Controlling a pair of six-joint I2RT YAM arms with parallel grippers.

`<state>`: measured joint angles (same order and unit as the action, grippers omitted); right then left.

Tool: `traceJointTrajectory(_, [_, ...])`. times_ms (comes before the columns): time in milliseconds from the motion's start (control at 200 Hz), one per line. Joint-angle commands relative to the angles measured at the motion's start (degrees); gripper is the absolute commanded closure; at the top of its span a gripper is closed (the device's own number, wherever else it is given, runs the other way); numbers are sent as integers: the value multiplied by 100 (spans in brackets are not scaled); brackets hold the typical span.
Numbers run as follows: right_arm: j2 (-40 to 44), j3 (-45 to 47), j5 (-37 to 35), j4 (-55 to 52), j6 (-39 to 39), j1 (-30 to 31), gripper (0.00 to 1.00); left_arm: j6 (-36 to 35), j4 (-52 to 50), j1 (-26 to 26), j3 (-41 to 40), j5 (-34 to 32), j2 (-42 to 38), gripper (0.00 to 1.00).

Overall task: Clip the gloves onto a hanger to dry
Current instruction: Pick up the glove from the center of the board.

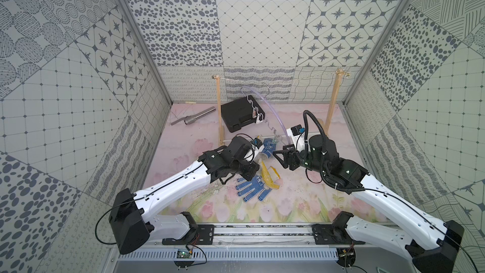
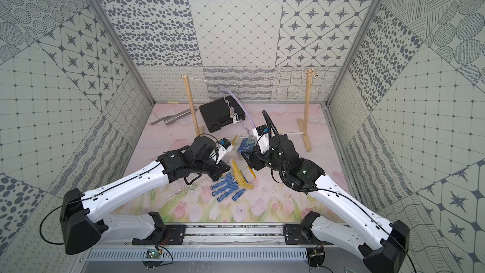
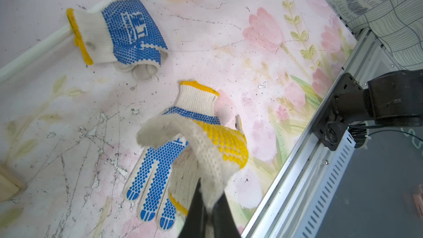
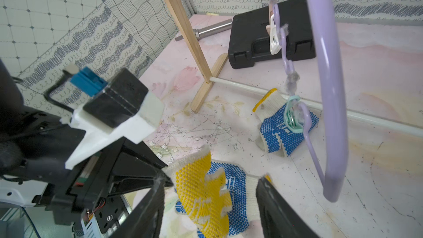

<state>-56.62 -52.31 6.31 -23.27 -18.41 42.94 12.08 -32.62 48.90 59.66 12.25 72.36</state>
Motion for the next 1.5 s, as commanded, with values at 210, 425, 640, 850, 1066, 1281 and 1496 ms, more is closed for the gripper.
traceJointTrajectory(210, [342, 943, 195, 741, 1195, 269, 39, 1870, 130, -1059, 174, 2908, 308, 100])
traceJointTrajectory(425, [636, 1787, -300, 1983, 2597, 1170, 40, 3467, 1192, -1446, 161, 4015, 396, 100])
traceJointTrajectory(640, [602, 2109, -861, 2833, 3400, 1745, 42, 5597, 2711, -1697, -262, 4340, 361, 100])
traceJointTrajectory(850, [429, 2109, -1852, 3224, 3394, 2070, 41, 6314, 3142, -1751, -306, 4220, 256, 100])
traceJointTrajectory(1066, [109, 1877, -2299, 3273, 3230, 2171, 63, 6363, 3059, -1745, -283, 4177, 145, 100])
traceJointTrajectory(1281, [109, 1822, -2598, 3417, 2964, 2175, 58, 6289, 2915, -1745, -228, 4213, 137, 100])
traceJointTrajectory(1496, [158, 1754, -2586, 3441, 2731, 2205, 46, 6266, 2928, -1746, -227, 4244, 215, 100])
